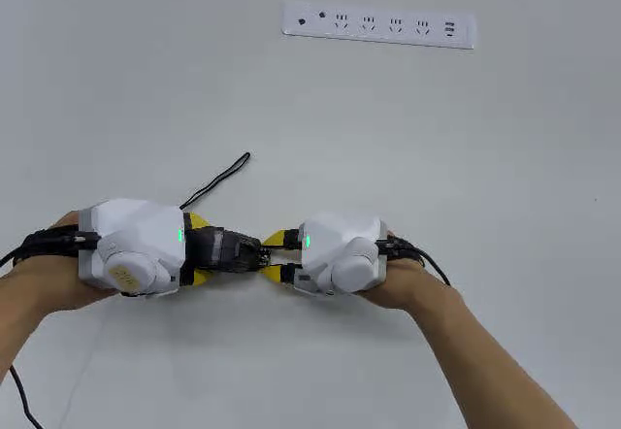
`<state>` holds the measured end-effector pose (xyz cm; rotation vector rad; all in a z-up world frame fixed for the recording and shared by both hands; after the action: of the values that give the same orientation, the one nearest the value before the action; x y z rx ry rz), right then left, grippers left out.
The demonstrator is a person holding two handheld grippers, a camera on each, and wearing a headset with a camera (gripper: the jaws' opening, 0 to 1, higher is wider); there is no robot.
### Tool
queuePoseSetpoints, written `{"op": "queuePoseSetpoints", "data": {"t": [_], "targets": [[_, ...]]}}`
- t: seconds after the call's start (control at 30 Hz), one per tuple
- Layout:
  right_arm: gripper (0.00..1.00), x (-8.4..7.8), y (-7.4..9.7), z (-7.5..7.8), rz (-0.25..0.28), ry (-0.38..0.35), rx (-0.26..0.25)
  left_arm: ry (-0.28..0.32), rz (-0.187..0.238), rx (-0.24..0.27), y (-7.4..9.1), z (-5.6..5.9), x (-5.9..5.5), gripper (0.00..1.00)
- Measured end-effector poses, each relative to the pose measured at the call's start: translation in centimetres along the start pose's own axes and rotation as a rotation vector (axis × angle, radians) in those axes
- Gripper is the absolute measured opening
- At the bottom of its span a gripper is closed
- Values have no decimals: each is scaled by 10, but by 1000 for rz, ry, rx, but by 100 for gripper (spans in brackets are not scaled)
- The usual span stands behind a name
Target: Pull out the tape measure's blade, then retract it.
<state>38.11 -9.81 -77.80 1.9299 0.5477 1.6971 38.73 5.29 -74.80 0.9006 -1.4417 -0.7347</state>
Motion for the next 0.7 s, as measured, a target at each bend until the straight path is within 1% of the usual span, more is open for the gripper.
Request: {"op": "queuePoseSetpoints", "data": {"t": [0.1, 0.2, 0.23, 0.3, 0.47, 0.7], "targets": [[14, 0, 1, 1, 0, -30, 0, 7, 9, 5, 0, 0, 0, 32], [12, 1, 1, 0, -24, 10, -6, 11, 11, 6, 0, 0, 0, 32], [12, 2, 0, -1, -32, 9, -1, 4, 7, 4, 0, 1, 0, 32], [11, 2, 0, -1, -43, 34, 1, -2, 7, 5, 0, 1, 0, 32], [10, 2, 0, -1, -58, 44, 4, -1, 13, 10, -1, 2, -1, 32], [10, 1, 1, 1, -64, 61, 4, 9, 19, 11, -2, 1, -1, 31]]}}
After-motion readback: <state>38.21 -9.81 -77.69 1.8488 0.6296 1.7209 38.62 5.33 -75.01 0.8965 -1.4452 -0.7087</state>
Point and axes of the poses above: the centre of the closed fingertips' face, and the gripper's own axes: y roughly backward along the fingers, z roughly to its right, x roughly out of its top, the point moved 8 cm from there along y, roughly backward along the fingers, and after that the axes turned 4 degrees about -y, right-handed, at the moved point
